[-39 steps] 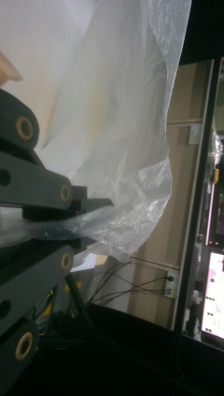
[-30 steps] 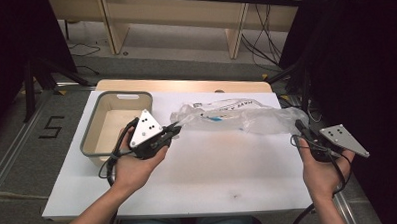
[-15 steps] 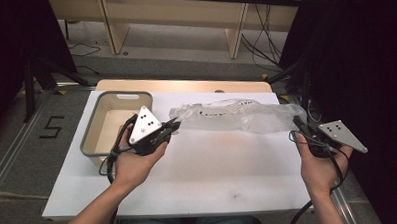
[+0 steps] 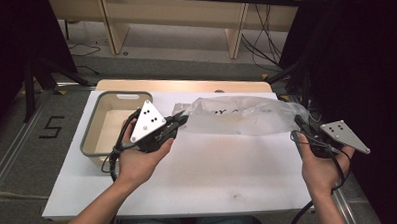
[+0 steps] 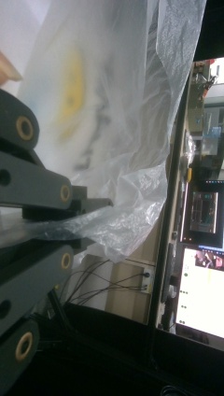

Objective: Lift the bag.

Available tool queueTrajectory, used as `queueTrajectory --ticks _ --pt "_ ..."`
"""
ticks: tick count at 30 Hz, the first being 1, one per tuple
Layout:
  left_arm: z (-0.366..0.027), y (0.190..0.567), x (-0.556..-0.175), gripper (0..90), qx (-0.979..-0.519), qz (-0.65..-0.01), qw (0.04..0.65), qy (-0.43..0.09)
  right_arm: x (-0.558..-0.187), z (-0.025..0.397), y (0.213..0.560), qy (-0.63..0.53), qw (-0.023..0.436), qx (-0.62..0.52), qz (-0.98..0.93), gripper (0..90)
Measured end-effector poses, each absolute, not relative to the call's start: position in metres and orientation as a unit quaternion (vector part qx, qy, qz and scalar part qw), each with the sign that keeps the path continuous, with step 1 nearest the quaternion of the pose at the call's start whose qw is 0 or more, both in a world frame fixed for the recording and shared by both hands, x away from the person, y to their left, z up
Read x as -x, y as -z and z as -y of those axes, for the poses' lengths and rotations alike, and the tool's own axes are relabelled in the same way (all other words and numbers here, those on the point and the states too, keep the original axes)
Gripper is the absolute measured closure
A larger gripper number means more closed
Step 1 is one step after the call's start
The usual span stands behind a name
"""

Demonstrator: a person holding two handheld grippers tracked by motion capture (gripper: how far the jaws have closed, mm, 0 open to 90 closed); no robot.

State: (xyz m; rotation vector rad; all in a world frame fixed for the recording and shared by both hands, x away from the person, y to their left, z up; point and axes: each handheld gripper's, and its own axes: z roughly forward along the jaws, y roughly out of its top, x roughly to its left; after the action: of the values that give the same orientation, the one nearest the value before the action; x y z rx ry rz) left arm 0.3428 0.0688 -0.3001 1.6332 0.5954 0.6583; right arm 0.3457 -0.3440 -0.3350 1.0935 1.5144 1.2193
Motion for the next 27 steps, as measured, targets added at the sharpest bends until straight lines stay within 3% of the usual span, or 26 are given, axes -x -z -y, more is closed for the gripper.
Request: queueTrajectory --ticks 27 --pt "-0.07 0.272 -0.348 89.0 -0.694 -0.247 0.606 -0.301 -0.35 0.343 0.324 -0.502 0.445 -0.438 -0.598 90.0"
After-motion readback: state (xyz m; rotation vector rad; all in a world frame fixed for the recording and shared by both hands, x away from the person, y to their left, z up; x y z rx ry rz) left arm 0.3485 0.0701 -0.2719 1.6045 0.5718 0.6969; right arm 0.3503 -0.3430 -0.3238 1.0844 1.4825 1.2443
